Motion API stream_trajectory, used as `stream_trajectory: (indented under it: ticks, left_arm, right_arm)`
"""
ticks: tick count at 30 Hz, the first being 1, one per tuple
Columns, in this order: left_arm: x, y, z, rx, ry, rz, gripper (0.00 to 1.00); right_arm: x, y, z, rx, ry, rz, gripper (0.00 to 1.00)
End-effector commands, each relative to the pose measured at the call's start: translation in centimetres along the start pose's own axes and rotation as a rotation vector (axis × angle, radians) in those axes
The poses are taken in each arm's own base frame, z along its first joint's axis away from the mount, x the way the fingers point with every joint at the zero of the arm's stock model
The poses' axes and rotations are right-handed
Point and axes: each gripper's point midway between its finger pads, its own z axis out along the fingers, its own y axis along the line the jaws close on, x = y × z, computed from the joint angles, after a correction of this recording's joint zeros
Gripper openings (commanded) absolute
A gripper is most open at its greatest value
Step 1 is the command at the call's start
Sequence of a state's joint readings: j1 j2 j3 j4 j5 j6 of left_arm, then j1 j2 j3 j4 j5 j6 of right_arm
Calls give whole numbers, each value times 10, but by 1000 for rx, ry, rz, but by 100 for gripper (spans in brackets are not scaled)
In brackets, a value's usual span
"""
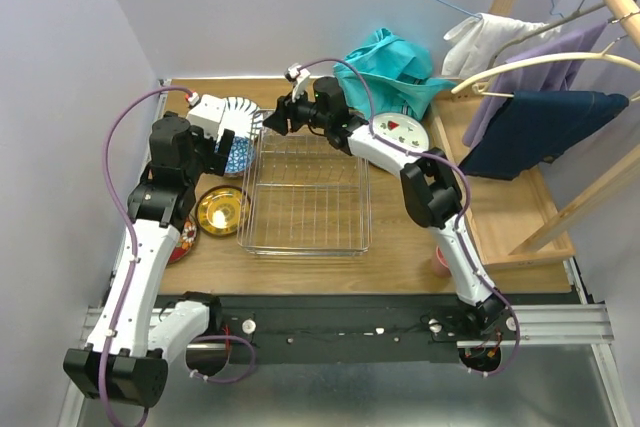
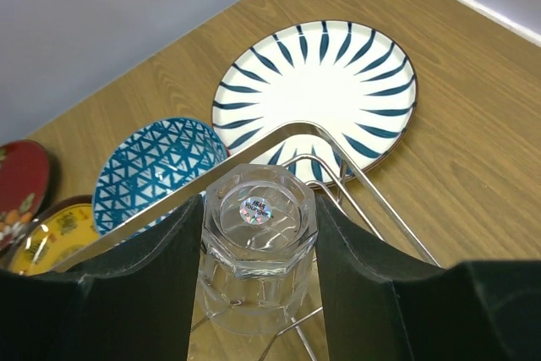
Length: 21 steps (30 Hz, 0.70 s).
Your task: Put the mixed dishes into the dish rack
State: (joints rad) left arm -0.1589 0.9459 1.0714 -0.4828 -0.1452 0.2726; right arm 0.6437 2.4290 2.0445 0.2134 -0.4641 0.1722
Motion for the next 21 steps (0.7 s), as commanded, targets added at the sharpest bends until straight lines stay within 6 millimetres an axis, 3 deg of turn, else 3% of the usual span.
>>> stream_trajectory:
  ticks: [1, 8, 21]
  left_arm:
    - [29, -20, 1, 99, 103, -154, 89]
    - [32, -18, 3, 92, 98, -180, 89]
    - [49, -20, 2, 62, 134, -236, 89]
  right_arm:
    - [-42, -6, -3, 86, -141, -149, 25]
    - [-24, -17, 5, 127, -129, -188, 25]
    - [24, -7, 14, 100, -77, -292, 25]
